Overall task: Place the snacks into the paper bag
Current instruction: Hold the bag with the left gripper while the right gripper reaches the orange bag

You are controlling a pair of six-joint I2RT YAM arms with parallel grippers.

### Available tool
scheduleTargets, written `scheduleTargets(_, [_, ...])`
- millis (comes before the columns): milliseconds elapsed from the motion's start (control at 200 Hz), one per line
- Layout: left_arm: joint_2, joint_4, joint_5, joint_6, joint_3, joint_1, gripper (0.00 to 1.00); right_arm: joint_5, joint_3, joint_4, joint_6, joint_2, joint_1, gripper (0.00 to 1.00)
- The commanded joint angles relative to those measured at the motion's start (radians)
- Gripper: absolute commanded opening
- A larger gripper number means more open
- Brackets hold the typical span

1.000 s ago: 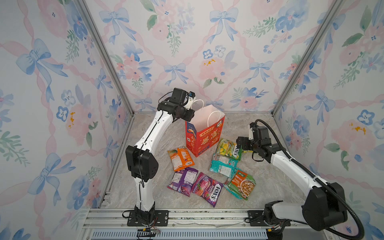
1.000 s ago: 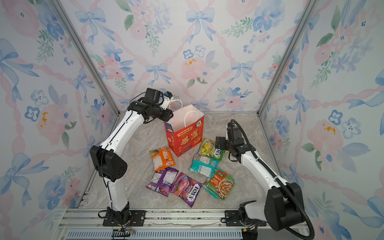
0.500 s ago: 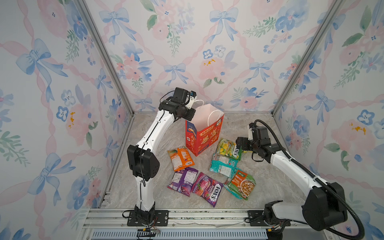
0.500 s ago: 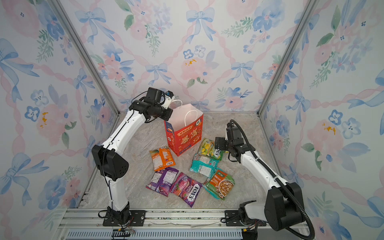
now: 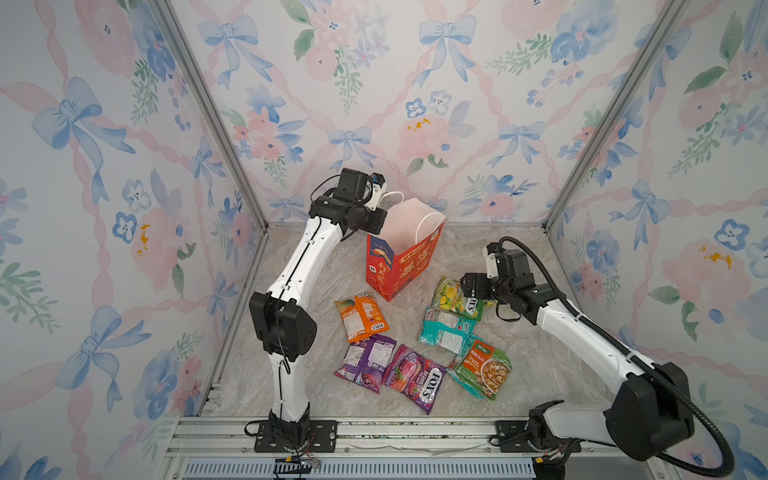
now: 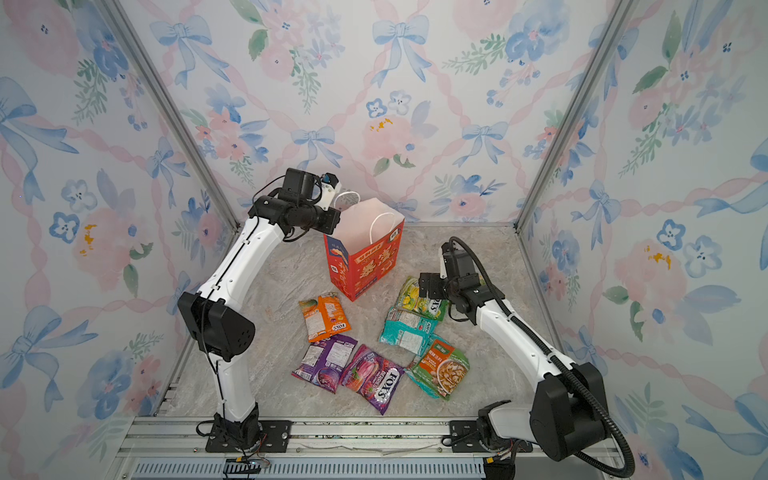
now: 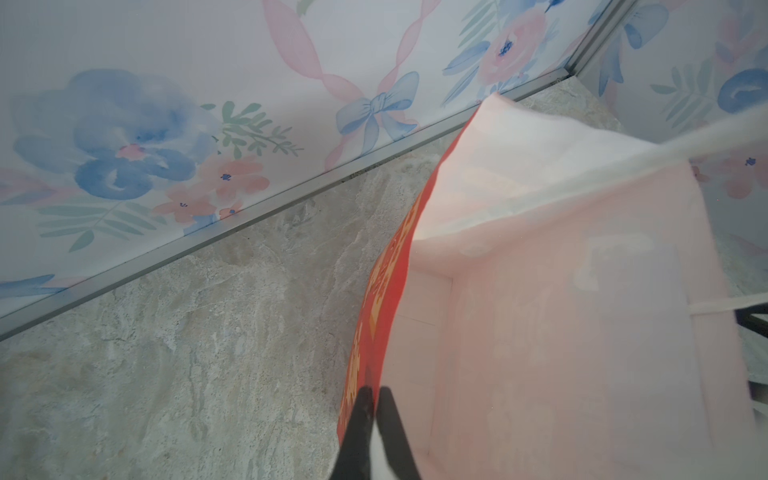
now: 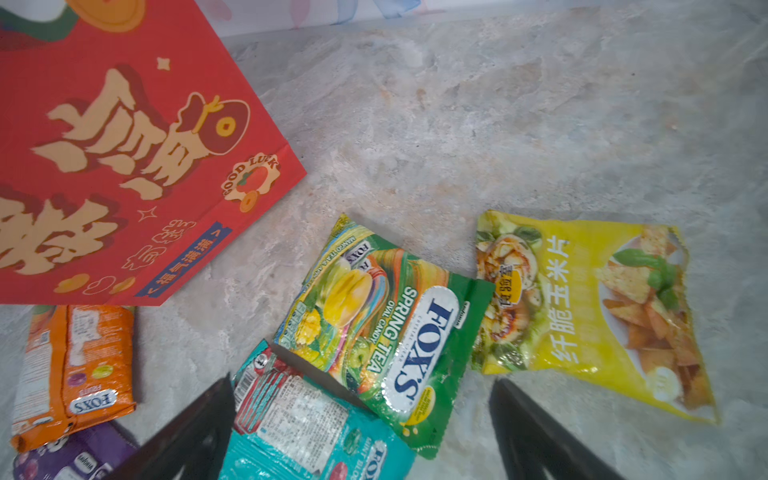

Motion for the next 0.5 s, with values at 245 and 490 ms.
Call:
scheduleTargets(245, [-0.124, -0.002, 0.009, -0.088, -0.048, 0.155, 0.00, -0.101, 0.129, 0.023, 0.082, 0.166, 0.255, 0.91])
scheduleTargets(490, [-0.187, 0.000, -0.064, -0.072, -0.119, 0.205, 0.00, -0.180, 0.208, 0.095, 0.171, 0.368, 0.383, 0.83])
